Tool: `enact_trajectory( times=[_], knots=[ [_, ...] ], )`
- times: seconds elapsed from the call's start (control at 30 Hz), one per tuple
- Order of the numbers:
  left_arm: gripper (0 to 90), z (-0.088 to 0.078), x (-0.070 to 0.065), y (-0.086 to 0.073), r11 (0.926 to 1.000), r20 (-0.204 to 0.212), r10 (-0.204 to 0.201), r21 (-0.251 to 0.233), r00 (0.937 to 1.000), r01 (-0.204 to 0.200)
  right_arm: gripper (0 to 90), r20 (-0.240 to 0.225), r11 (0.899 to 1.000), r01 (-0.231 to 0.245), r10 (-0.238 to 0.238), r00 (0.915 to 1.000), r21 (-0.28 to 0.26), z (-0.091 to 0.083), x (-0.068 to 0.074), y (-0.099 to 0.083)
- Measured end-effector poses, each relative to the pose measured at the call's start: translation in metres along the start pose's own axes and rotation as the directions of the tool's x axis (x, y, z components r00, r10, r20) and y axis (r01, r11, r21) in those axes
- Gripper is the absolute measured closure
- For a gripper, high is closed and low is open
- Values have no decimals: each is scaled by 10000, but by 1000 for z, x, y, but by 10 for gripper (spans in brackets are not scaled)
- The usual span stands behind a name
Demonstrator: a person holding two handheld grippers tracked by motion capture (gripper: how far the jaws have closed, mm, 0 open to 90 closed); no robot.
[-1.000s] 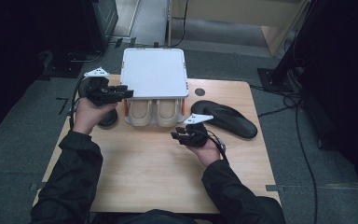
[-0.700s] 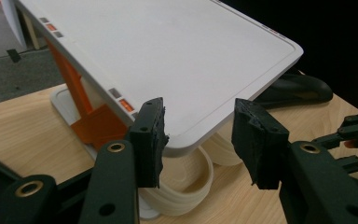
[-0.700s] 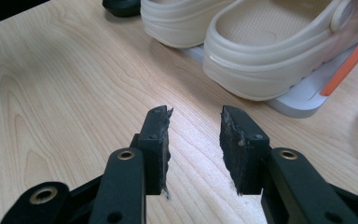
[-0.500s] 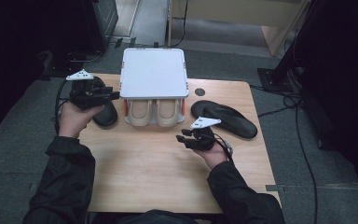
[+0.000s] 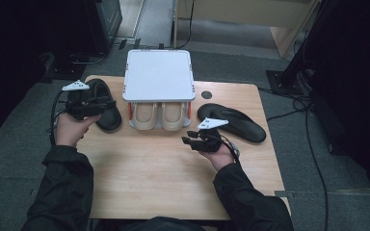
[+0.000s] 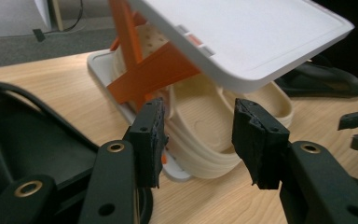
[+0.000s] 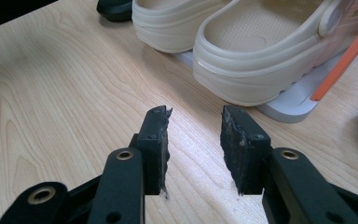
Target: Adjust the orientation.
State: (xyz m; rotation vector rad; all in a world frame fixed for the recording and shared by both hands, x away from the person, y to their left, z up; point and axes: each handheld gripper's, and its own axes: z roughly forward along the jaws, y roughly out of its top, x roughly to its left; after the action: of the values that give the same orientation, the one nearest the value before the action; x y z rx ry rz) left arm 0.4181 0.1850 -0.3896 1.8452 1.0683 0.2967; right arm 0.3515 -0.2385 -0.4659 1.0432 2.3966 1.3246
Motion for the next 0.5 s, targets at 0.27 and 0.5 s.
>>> enact_trajectory(
  times=[0.27, 0.5],
  knots=[
    [594, 17, 16, -18, 9996, -468, -83, 264, 9989, 95, 622, 55, 10000, 34, -34, 10000, 35, 1, -1, -1],
    [671, 36, 31, -33, 9982, -828, -208, 548, 9964, 254, 634, 37, 10000, -33, 33, 10000, 88, 2, -1, -1]
  ],
)
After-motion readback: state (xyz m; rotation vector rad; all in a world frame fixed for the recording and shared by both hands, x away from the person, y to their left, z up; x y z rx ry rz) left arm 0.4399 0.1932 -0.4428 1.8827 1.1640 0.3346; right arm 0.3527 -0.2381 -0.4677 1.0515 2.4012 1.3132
